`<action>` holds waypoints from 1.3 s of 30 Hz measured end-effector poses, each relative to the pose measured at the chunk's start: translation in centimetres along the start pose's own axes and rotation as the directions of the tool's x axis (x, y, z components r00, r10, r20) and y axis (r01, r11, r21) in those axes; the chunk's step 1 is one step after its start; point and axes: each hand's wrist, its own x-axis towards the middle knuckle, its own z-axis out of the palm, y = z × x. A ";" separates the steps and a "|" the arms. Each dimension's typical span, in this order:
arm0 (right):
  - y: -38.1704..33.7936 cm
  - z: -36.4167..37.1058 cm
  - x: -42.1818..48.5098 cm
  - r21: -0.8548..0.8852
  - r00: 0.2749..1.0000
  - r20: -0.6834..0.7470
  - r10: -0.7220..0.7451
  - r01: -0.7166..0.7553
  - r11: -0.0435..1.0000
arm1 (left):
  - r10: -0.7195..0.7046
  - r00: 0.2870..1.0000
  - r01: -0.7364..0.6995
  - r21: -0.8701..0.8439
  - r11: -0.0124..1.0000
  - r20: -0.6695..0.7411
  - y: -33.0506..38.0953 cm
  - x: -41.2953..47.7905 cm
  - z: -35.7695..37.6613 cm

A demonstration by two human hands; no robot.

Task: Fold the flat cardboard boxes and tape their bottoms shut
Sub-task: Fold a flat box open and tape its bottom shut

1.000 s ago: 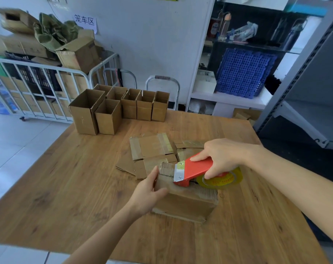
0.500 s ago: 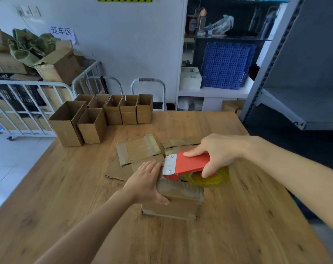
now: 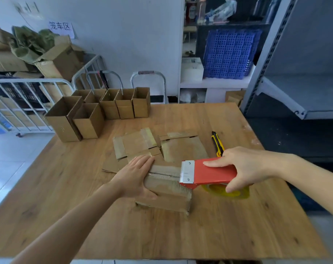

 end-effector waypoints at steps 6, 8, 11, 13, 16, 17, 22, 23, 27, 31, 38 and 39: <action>2.0 2.3 -1.0 -0.019 1.000 -0.001 0.031 -0.031 0.999 | -0.013 0.997 0.009 0.058 0.998 0.077 0.2 0.2 -0.3; 2.4 2.9 -0.8 0.013 0.999 -0.013 0.033 -0.033 0.999 | -0.038 0.992 0.019 0.158 0.987 0.116 0.7 0.3 -0.9; 2.8 3.2 -0.7 0.043 0.999 -0.025 0.026 -0.025 0.999 | 0.002 0.988 -0.038 0.235 0.971 0.154 3.7 1.2 -1.6; 2.8 3.3 -0.7 0.040 1.000 -0.027 0.016 -0.015 0.999 | 0.094 0.982 -0.122 0.172 0.978 0.162 6.6 2.0 -1.1; 2.9 3.9 -1.0 0.057 0.999 -0.023 0.024 -0.023 0.998 | 0.144 0.980 -0.166 0.169 0.972 0.140 8.3 2.9 -0.1; 3.2 4.2 -1.1 0.074 0.999 -0.026 0.028 -0.026 0.997 | 0.143 0.981 -0.166 0.184 0.969 0.127 8.2 3.0 0.1; 4.2 5.6 -2.1 0.093 0.999 -0.037 0.016 -0.012 0.996 | 0.160 0.980 -0.183 0.211 0.960 0.120 8.0 3.0 0.5; 4.2 5.6 -2.2 0.101 0.999 -0.037 0.017 -0.013 0.995 | 0.165 0.978 -0.189 0.210 0.959 0.124 8.0 3.1 0.6; 5.0 6.1 -2.5 0.160 1.000 -0.030 0.003 0.002 0.987 | 0.168 0.977 -0.190 0.186 0.964 0.129 7.8 3.1 0.7; 6.5 6.9 -3.9 0.164 1.000 -0.012 0.027 -0.024 0.986 | 0.148 0.977 -0.176 0.192 0.966 0.153 7.9 2.9 0.5; 5.7 7.6 -3.9 0.046 0.998 0.002 0.065 -0.065 0.997 | 0.147 0.975 -0.162 0.079 0.984 0.168 7.8 3.3 0.6; 5.4 7.7 -3.6 0.039 0.998 0.005 0.065 -0.065 0.997 | 0.125 0.979 -0.129 0.020 0.991 0.159 7.8 3.4 0.5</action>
